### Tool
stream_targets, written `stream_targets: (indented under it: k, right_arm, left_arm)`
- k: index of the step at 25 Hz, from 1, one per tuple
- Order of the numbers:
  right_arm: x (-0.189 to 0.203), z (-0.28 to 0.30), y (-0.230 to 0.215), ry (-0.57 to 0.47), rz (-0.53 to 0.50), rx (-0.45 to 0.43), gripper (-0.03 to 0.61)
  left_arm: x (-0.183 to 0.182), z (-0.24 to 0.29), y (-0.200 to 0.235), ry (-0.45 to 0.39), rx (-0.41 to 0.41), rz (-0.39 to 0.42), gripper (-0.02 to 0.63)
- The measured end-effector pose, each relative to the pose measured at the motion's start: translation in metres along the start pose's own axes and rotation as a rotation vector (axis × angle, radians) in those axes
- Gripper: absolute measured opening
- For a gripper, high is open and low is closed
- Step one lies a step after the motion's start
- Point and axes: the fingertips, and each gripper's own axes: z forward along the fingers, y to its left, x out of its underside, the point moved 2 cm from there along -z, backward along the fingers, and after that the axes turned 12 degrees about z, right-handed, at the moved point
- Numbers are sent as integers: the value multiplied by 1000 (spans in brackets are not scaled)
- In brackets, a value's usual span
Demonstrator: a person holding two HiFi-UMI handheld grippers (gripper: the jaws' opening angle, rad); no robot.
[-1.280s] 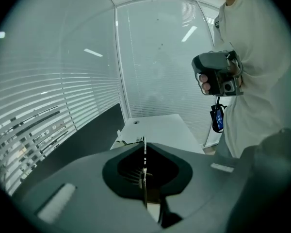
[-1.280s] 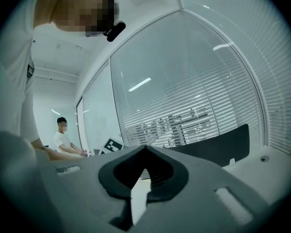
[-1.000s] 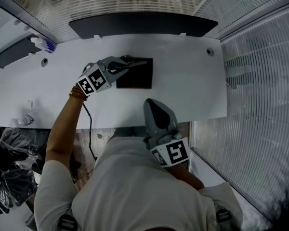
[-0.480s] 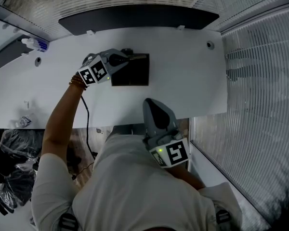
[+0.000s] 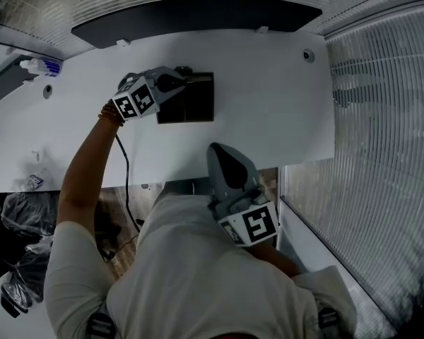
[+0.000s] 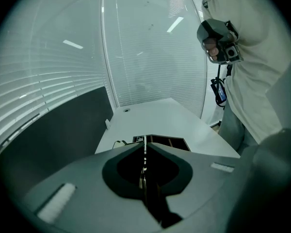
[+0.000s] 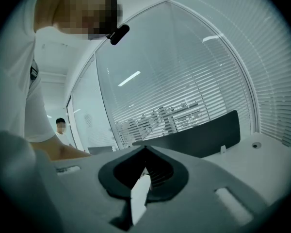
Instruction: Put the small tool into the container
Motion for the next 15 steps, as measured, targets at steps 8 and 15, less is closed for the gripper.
stream_targets:
  k: [8, 15]
  right_arm:
    - [5, 5, -6, 16, 12, 8, -2]
    - [4, 9, -9, 27, 13, 12, -2]
  left_arm:
    - [9, 10, -2, -12, 29, -11, 11]
    - [16, 17, -4, -17, 48, -14, 11]
